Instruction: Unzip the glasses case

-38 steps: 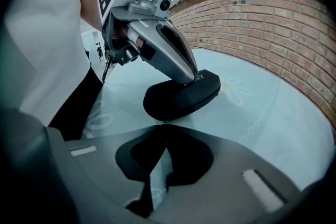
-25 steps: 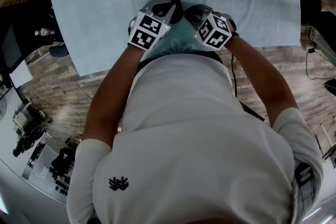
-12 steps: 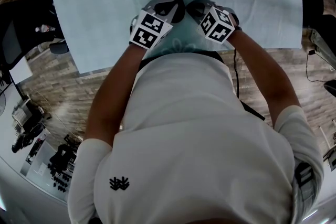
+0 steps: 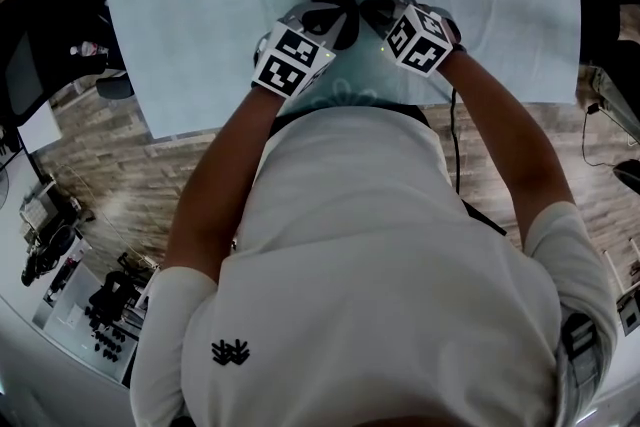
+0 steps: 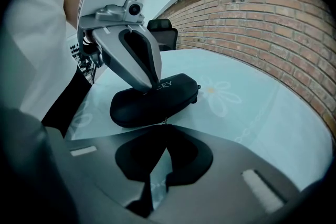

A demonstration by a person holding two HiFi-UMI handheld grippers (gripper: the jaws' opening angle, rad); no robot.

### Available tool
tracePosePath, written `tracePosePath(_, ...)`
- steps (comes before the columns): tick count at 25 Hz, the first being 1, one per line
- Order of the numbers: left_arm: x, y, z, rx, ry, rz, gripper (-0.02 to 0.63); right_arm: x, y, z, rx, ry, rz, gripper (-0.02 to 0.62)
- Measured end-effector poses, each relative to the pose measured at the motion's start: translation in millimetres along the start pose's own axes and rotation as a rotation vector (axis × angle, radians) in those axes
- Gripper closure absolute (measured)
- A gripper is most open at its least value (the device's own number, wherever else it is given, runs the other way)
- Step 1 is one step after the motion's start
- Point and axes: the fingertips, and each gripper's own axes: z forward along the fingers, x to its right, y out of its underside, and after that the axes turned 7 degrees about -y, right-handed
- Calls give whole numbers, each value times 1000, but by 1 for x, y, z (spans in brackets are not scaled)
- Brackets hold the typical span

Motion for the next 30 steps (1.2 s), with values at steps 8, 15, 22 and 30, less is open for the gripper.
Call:
tracePosePath(8, 1, -1, 0, 4, 7, -4, 555, 20, -8, 4, -5, 3, -14, 594)
tracePosePath(15, 0, 0, 0, 5, 19, -11, 555, 38, -19, 11, -15, 7, -32, 594)
tracePosePath(22, 2, 1, -1, 10, 26, -14, 555, 49, -26, 16, -36, 1, -75, 593)
tracePosePath(30, 3, 3, -1, 13, 40, -24, 555, 60, -37, 24, -59, -20, -133, 592)
